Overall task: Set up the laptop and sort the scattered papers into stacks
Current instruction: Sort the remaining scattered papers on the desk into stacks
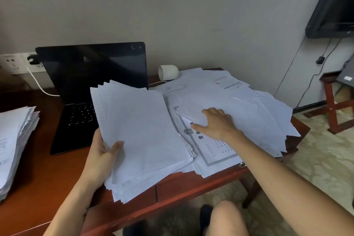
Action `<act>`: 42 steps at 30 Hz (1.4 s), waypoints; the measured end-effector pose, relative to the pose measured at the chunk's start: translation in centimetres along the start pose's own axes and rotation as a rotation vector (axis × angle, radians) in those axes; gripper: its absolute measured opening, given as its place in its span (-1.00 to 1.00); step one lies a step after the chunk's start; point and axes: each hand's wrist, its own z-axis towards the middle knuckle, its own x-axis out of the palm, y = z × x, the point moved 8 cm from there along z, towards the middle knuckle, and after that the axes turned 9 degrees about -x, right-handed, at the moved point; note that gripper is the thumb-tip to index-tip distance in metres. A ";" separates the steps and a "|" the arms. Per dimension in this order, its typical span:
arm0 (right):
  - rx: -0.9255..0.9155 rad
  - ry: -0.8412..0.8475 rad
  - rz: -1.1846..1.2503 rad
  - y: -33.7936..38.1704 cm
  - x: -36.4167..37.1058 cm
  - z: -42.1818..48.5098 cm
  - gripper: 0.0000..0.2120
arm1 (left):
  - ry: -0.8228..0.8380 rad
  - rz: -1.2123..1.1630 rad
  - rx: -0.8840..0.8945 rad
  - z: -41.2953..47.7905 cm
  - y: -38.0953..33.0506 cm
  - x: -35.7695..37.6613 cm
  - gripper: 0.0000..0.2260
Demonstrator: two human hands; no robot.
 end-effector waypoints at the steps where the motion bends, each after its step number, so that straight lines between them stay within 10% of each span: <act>1: -0.002 -0.013 -0.020 -0.1 -0.4 0.2 -0.23 | 0.005 0.005 0.007 0.0 0.0 0.0 -0.53; 8: -0.163 -0.071 -0.381 1.9 -2.3 0.2 -0.66 | 0.018 -0.012 0.011 0.0 0.0 0.0 -0.52; 14: -0.156 -0.206 -0.317 0.6 -3.4 -0.2 -0.39 | 0.020 -0.038 -0.009 0.1 0.0 0.0 -0.52; 26: -0.119 -0.440 0.785 5.0 -6.1 -4.3 -0.52 | 0.047 -0.166 -0.129 -0.3 1.1 0.8 -0.53; 31: -0.214 -0.245 1.045 11.6 -3.4 -3.1 -0.56 | 0.049 -0.128 -0.081 -0.7 0.9 0.9 -0.56; 37: -0.213 -0.220 0.971 13.2 -2.1 -3.0 -0.52 | 0.052 -0.077 -0.028 -1.2 0.4 0.9 -0.64; 42: -0.498 -0.478 0.380 10.8 -5.3 -5.7 -0.48 | 0.047 -0.066 -0.031 -1.0 0.9 0.8 -0.61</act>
